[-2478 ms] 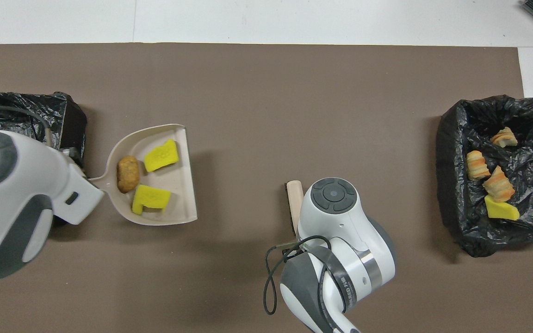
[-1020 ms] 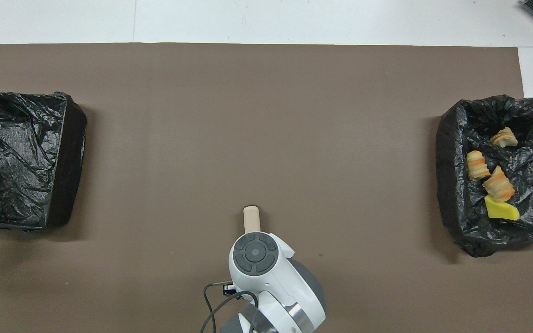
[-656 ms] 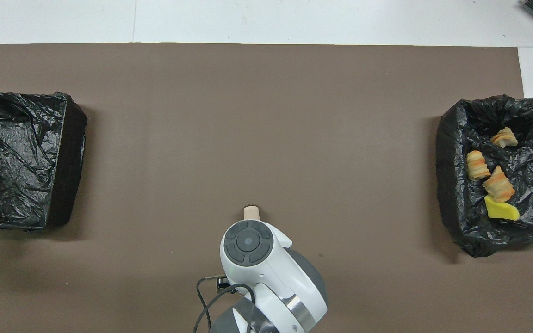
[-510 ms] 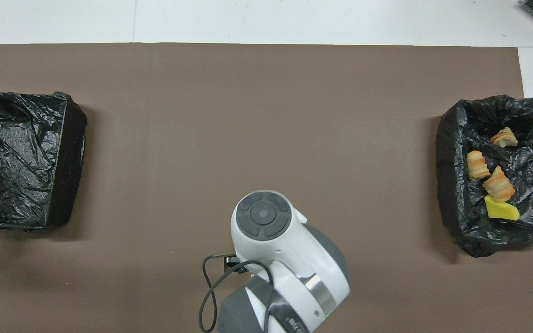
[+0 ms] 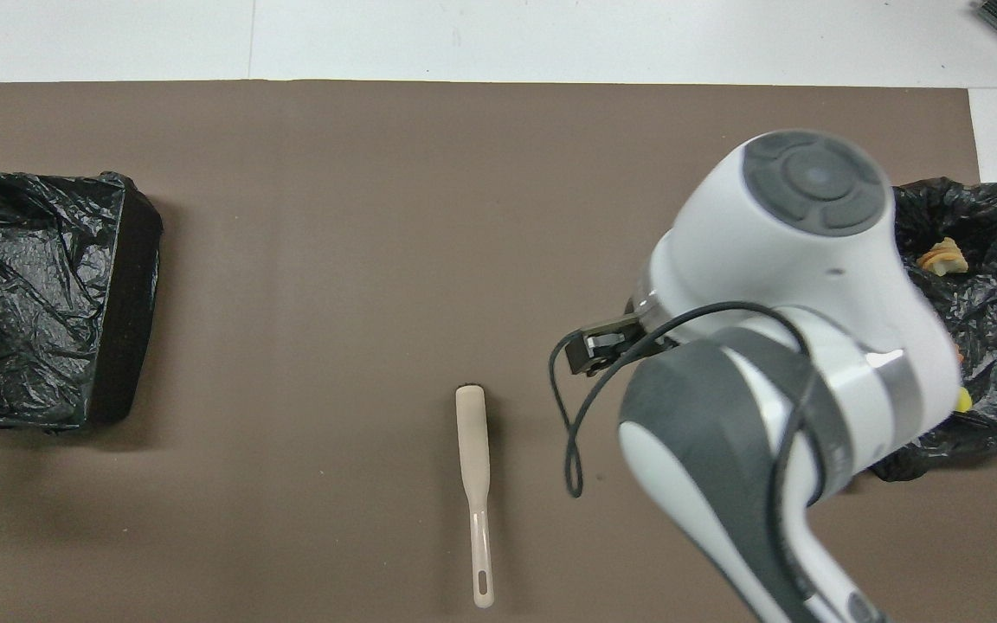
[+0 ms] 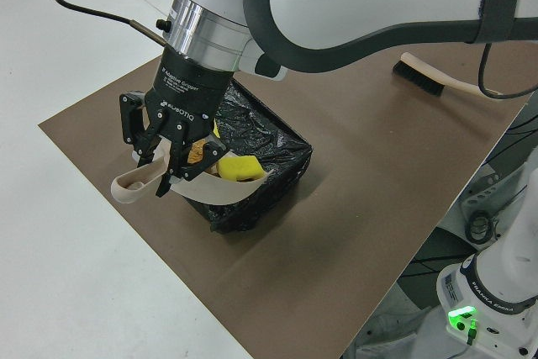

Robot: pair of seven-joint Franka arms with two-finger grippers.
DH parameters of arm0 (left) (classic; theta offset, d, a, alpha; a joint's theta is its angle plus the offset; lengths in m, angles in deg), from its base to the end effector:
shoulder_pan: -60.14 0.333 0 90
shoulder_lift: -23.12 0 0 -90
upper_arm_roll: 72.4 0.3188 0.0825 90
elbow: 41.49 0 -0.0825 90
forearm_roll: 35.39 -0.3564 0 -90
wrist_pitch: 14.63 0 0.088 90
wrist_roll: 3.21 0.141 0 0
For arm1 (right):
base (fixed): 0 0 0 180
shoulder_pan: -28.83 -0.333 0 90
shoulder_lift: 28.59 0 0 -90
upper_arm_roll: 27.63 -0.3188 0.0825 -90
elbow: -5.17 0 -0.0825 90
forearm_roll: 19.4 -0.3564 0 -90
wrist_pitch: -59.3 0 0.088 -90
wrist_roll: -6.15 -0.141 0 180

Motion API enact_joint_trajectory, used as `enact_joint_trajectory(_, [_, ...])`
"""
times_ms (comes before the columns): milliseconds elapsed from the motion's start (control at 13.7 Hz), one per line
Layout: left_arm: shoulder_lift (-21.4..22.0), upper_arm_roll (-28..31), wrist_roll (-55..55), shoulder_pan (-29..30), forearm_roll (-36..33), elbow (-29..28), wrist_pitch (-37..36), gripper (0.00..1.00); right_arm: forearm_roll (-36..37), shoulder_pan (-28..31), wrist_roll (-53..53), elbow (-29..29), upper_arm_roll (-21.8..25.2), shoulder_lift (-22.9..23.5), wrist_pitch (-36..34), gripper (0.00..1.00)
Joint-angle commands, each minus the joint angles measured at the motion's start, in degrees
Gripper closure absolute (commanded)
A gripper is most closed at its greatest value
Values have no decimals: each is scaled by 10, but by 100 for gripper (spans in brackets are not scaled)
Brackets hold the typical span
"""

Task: Sweep and dump trash in bin

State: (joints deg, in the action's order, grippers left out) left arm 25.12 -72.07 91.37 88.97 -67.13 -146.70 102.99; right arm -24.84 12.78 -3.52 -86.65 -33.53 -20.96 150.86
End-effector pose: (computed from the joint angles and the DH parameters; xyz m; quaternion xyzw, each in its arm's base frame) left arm 0.4677 0.3117 0.5509 -0.7514 0.5960 0.1690 0.2272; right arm 0.5128 0.2177 0.5103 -0.9910 -0.1021 0.0805 0.0334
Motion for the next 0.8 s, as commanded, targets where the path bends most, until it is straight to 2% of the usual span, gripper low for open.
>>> enact_joint_trajectory(0, [9, 5, -17, -28, -43, -9, -19, 100, 37, 78, 82, 22, -5, 2, -16, 0])
enact_joint_trajectory(146, [20, 4, -69, -54, -89, -35, -32, 100, 101, 108, 105, 22, -6, -2, -8, 0])
enact_joint_trajectory(219, [21, 4, -107, -71, -112, -43, -45, 100, 111, 120, 106, 23, -4, -2, -8, 0])
enact_joint_trajectory(583, [27, 2, -226, -136, -230, -54, -124, 100, 91, 182, 103, 23, 3, -32, -15, 0])
enact_joint_trajectory(729, [27, 1, -234, -155, -262, -51, -166, 100, 54, 213, 100, 14, 4, -54, -29, 0])
